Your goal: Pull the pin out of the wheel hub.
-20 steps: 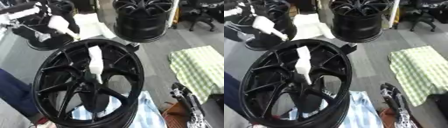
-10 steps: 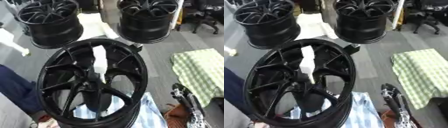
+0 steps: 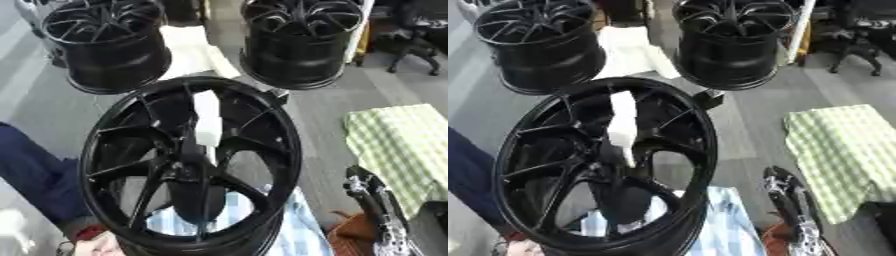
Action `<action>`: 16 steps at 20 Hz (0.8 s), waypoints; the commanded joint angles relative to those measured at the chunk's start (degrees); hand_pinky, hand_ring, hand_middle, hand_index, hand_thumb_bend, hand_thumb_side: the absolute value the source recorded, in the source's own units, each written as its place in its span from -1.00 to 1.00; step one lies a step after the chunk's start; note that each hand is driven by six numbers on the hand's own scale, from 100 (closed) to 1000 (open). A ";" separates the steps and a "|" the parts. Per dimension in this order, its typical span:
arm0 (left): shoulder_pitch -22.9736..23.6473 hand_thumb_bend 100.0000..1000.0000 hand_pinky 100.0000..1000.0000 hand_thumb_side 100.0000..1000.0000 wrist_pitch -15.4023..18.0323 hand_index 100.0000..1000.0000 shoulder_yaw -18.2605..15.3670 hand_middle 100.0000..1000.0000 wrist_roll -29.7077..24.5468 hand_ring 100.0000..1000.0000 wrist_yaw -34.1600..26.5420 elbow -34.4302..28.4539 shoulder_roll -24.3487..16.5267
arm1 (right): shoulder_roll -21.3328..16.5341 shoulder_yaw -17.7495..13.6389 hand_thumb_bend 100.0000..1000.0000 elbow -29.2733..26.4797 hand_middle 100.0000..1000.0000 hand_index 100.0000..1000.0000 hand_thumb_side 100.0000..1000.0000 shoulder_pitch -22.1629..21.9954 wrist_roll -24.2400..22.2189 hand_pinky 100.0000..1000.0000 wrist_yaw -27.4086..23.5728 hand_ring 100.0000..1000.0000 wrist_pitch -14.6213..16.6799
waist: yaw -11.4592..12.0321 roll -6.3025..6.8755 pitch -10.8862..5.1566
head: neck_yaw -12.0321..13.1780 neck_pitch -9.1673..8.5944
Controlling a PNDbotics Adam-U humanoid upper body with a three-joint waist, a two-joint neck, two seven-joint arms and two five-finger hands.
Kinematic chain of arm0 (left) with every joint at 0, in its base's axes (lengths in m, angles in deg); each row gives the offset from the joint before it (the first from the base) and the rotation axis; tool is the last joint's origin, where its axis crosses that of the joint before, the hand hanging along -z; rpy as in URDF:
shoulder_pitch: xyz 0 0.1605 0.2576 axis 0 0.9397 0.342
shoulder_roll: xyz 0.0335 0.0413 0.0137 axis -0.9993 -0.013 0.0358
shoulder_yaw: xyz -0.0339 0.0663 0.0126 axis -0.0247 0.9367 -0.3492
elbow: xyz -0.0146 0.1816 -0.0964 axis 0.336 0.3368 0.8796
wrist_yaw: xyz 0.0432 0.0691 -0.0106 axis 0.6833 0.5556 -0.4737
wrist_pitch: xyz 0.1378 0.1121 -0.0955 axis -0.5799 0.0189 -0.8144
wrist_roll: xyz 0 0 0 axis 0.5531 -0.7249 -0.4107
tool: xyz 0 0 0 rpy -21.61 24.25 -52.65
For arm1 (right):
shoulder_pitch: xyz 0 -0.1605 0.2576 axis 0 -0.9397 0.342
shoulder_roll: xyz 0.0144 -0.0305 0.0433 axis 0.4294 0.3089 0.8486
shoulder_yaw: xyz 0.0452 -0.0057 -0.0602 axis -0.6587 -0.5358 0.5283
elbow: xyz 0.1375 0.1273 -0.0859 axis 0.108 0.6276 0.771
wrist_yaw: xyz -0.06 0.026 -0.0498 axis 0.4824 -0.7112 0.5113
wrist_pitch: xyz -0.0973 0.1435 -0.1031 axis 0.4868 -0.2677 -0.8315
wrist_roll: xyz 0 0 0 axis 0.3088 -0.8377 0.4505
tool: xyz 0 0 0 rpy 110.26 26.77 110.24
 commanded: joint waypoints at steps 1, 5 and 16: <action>0.88 -1.00 0.43 0.72 -2.84 0.69 -3.62 0.32 2.28 1.00 -1.10 -4.68 4.24 | -0.52 -0.45 -0.73 -1.26 0.39 0.69 0.34 0.28 0.34 0.39 -0.27 0.33 0.00 | 0.20 -0.03 -0.22 | 0.08 -0.15; 2.42 -1.00 0.36 0.68 -9.49 0.61 -6.80 0.22 5.14 1.00 -5.24 -11.91 13.02 | -0.27 -0.52 -0.73 -1.30 0.39 0.69 0.34 0.22 0.39 0.39 -0.32 0.33 -0.04 | 0.66 -0.43 -0.20 | 0.36 -0.15; 3.65 -1.00 0.35 0.71 -22.13 0.54 -7.12 0.14 13.07 1.00 -8.30 -23.93 27.94 | 0.07 -0.35 -0.74 -1.38 0.39 0.69 0.34 0.37 0.22 0.39 -0.42 0.33 -0.11 | 0.63 -0.89 -0.23 | 1.09 -0.15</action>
